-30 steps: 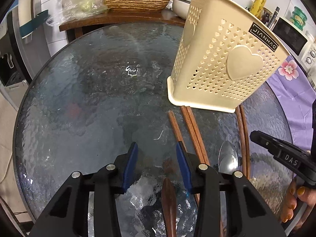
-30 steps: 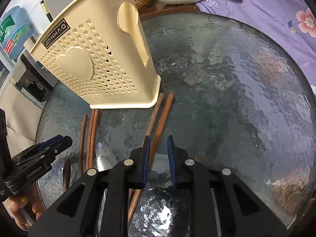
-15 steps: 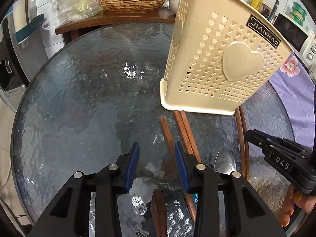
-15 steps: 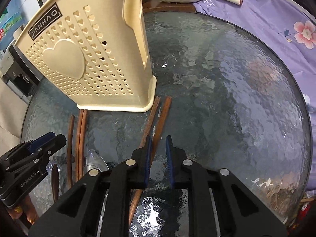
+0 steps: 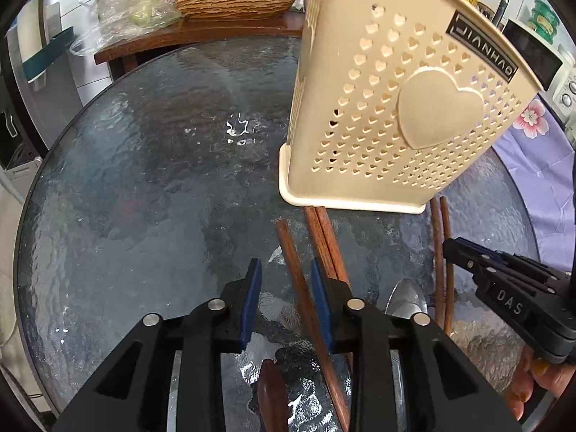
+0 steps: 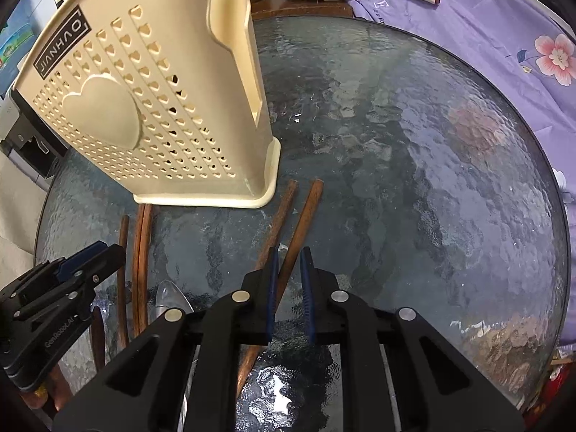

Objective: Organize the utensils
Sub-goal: 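Close the left tool on a brown chopstick while the right tool grasps another brown chopstick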

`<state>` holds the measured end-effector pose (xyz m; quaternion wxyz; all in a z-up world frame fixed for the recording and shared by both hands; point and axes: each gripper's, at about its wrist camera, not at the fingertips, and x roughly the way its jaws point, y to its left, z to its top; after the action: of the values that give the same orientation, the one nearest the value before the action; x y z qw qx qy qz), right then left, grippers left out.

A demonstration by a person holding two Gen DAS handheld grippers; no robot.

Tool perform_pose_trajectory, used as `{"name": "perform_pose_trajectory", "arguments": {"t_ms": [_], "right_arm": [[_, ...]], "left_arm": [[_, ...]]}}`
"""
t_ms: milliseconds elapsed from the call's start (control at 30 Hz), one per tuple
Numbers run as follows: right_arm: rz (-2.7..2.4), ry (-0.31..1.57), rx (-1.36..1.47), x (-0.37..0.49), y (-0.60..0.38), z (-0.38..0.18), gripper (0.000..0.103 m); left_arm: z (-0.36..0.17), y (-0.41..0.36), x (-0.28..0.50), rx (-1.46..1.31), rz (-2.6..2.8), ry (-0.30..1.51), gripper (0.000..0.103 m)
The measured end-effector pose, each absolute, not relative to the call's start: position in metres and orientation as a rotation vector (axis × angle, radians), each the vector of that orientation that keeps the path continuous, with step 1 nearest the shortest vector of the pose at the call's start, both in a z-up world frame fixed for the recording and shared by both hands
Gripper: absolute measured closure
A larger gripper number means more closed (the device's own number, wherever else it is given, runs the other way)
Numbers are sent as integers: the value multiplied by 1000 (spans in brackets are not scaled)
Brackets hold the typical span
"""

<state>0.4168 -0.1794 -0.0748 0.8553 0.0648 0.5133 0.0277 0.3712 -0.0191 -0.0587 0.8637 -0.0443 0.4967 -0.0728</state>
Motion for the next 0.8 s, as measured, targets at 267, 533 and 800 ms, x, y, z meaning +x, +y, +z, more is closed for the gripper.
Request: {"name": "perform_pose_trajectory", "arguments": {"t_ms": [267,533,800], "right_arm": [[49,1079,143,426,-182,-75,90],[35,1091,130,432,-171,-74,92],[21,1070,112,426,-162,-76,92]], "left_arm": [[-59,-31,373,-51,-141,1040,89],[-59,-37,372,-27,-120,1051,94],[-58,-41,368,-17,-99,1042,94]]}}
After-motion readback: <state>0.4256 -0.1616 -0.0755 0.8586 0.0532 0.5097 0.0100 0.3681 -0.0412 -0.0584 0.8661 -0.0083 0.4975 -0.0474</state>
